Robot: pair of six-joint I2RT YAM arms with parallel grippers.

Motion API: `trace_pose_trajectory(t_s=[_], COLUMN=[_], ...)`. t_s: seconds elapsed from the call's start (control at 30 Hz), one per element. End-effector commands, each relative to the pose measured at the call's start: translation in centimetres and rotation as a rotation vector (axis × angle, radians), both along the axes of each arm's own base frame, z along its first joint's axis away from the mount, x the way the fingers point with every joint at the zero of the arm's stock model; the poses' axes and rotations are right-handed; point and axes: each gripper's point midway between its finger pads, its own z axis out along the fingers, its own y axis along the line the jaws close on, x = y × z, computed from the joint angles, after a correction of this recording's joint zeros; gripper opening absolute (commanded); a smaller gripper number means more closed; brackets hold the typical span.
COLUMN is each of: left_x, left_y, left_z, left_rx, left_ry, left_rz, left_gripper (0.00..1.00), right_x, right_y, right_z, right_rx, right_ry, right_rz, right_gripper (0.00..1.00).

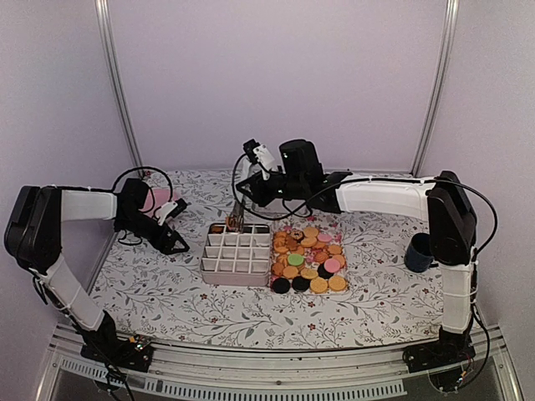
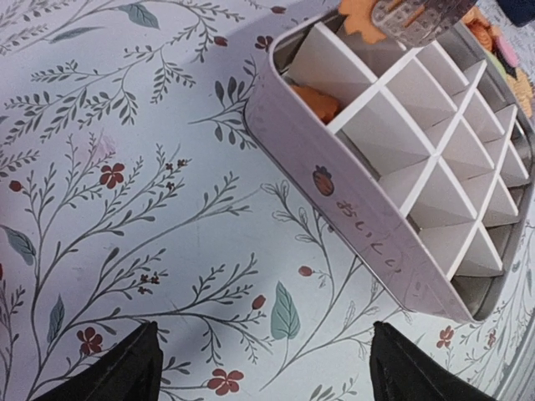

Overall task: Pack the cookies
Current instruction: Place the fake cookies in the empty pocket of the box.

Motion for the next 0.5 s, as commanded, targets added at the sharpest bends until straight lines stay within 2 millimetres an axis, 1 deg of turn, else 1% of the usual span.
trace_pose_trajectory(t_s=[0.0, 0.1, 0.17, 0.2, 0.23, 0.33, 0.37, 0.47], left_x=[-0.2, -0.1, 0.0, 0.1, 0.1, 0.2, 0.1, 0.1], left_y=[0.0, 0.0, 0.0, 0.0, 0.0, 0.0, -0.1, 0.0], left_z=[0.9, 1.0, 1.0, 1.1, 1.1, 1.1, 1.1, 1.1], left_rx=[-0.019, -0.018, -0.019, -0.021, -0.022, -0.023, -0.024, -0.023], left_ry=[-0.025, -0.028, -0.028, -0.029, -0.028, -0.028, -0.028, -0.026], left_rz=[-0.011, -0.009, -0.008, -0.006, -0.006, -0.004, -0.005, -0.004], left_gripper=[0.86, 0.86, 0.86, 0.86, 0.86, 0.86, 0.86, 0.86], right_x=[0.2, 0.2, 0.1, 0.1, 0.1, 0.0, 0.0, -0.2], right_y=[0.7, 0.7, 0.7, 0.7, 0.7, 0.6, 0.5, 0.2], right_z=[0.8, 0.2, 0.0, 0.1, 0.2, 0.8, 1.1, 2.4], right_rx=[0.012, -0.002, -0.010, -0.008, -0.007, -0.001, 0.003, 0.019], right_ry=[-0.025, -0.013, -0.013, -0.014, -0.015, -0.023, -0.027, -0.043], right_rz=[0.003, 0.002, 0.000, 0.000, 0.000, 0.000, -0.003, -0.007], right_gripper=[0.00, 0.02, 0.06, 0.09, 0.14, 0.18, 0.23, 0.28])
